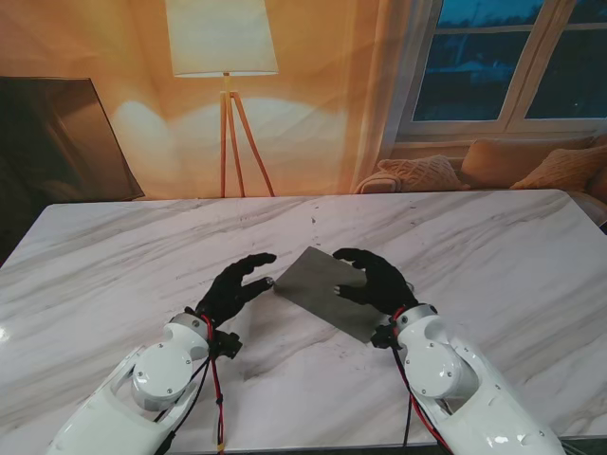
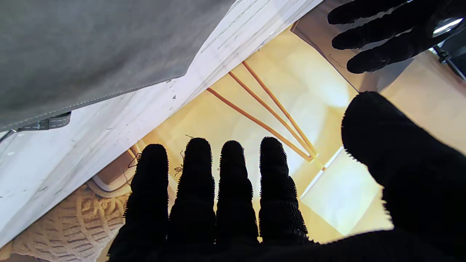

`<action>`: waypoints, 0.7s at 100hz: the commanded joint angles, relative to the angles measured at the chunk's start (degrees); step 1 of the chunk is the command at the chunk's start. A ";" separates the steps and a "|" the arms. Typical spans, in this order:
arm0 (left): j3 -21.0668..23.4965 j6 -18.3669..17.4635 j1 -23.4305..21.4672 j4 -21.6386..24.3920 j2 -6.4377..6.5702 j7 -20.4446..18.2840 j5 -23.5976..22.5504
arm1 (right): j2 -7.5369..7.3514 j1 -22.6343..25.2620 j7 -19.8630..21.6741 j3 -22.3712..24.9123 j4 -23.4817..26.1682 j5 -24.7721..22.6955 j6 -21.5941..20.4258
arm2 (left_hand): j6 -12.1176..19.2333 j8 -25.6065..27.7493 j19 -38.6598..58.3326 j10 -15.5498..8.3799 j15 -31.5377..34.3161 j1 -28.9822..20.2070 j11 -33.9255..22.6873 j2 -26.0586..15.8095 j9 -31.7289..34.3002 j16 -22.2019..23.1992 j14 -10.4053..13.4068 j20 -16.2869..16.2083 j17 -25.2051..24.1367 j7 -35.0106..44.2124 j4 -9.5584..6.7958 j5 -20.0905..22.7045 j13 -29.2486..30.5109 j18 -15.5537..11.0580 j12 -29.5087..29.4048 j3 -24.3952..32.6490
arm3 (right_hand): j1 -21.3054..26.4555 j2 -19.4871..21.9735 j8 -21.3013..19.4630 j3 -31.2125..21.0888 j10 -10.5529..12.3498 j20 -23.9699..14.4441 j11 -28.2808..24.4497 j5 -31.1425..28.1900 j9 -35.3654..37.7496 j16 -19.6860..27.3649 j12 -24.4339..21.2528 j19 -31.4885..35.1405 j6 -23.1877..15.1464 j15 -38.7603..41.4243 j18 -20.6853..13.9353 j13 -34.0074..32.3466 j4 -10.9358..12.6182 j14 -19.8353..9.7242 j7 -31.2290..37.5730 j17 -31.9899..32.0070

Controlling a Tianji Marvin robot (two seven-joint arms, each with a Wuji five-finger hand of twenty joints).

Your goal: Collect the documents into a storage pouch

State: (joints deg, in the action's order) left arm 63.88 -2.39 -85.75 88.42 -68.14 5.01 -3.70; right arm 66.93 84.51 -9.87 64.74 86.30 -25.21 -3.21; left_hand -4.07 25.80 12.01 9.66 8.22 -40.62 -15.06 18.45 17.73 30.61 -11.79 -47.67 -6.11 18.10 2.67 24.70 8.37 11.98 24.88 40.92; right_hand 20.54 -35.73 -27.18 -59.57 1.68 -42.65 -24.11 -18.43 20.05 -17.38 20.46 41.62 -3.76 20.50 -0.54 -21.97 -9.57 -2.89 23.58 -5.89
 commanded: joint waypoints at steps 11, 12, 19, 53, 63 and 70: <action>-0.30 0.04 0.04 -0.57 -0.56 1.56 -2.11 | -0.34 1.89 0.56 1.60 -0.87 1.22 -3.08 | 3.10 -1.40 -1.90 -2.76 -1.74 1.09 1.87 0.23 -3.33 -0.63 2.76 2.49 0.39 -2.54 -2.19 -3.75 -3.47 -2.19 -1.36 2.75 | -1.91 2.17 0.53 2.26 2.53 0.79 2.29 1.52 0.56 -0.07 -0.32 -0.47 -3.96 -1.33 -0.45 -1.23 2.56 -0.35 -1.07 0.60; -0.31 0.01 0.05 -0.60 -0.55 1.65 -2.36 | -0.35 1.95 0.67 1.68 -0.88 1.42 -3.24 | 3.11 -1.45 -1.95 -2.97 -1.80 1.13 1.92 0.35 -3.39 -0.66 2.83 2.59 0.37 -2.66 -2.19 -3.91 -3.55 -2.15 -1.41 2.78 | -1.84 2.24 0.54 2.36 2.57 1.42 2.50 1.59 0.58 0.00 -0.33 -1.10 -4.14 -1.55 -0.38 -1.29 2.58 -0.39 -1.25 0.41; -0.20 -0.17 -0.06 -0.53 -0.39 1.96 -4.10 | -0.48 2.18 1.64 2.15 -1.06 2.55 -4.61 | 3.40 -1.88 -2.48 -3.83 -2.34 1.34 2.52 0.80 -3.56 -1.21 3.08 3.95 0.52 -3.48 -2.07 -4.29 -3.59 -1.98 -2.24 3.17 | -1.76 2.37 0.54 2.67 2.77 3.72 3.29 2.18 0.36 0.29 -0.43 -3.38 -4.87 -2.30 -0.40 -1.37 2.62 -0.45 -1.98 -0.18; 1.99 -1.30 -2.09 2.09 2.05 -2.58 -12.13 | -0.43 2.49 1.11 2.94 -1.47 3.14 -8.94 | 3.26 -4.05 -2.57 -4.85 -3.47 2.35 4.34 1.08 -4.75 -3.52 3.76 6.52 0.71 -7.30 -1.76 -6.36 -4.09 -1.49 -4.61 1.80 | -1.72 2.83 1.09 3.04 5.19 8.81 5.99 5.63 -1.54 2.43 -2.90 -9.08 -4.95 -5.33 -1.22 -1.01 2.64 -1.02 -4.70 -1.66; 2.39 -1.58 -2.60 2.57 1.86 -2.37 -10.72 | -0.35 2.61 -0.15 2.82 -1.31 1.89 -9.66 | 1.68 -3.82 0.19 -4.11 -2.72 1.96 3.86 1.26 -3.40 -4.12 3.27 3.09 -0.24 -6.68 -2.16 -4.35 -2.63 -0.82 -4.68 3.23 | -1.78 3.03 1.16 3.05 5.55 9.22 6.36 6.32 -3.10 2.73 -3.37 -9.74 -4.95 -5.78 -2.34 0.09 2.67 -1.69 -5.00 -0.86; 2.88 -1.45 -3.09 3.33 1.95 -3.05 -9.65 | -0.41 2.55 -0.91 2.87 -1.42 0.37 -10.17 | 0.30 -3.47 0.76 -3.62 -2.25 1.73 3.33 1.06 -2.03 -4.03 2.92 1.94 -0.35 -5.89 -2.28 -2.69 -1.63 -0.57 -4.44 3.86 | -1.91 2.98 1.11 2.98 5.68 9.49 6.07 6.10 -3.37 2.90 -3.58 -10.22 -4.87 -5.91 -2.96 0.61 2.69 -1.99 -4.92 -0.41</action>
State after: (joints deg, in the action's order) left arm 66.22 -3.85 -88.04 90.50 -66.07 3.13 -13.72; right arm 66.38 86.89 -11.07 67.59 84.62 -23.27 -12.90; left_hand -2.95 22.25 12.10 6.84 5.63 -39.88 -11.77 19.35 15.06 26.96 -9.89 -44.16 -5.57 11.66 2.06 20.19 5.64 11.96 21.19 43.44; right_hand 20.00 -33.57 -26.33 -57.95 5.66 -34.05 -18.51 -14.53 19.25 -15.22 17.45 32.77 -7.23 15.96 -0.79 -21.92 -8.88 -2.97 19.75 -7.15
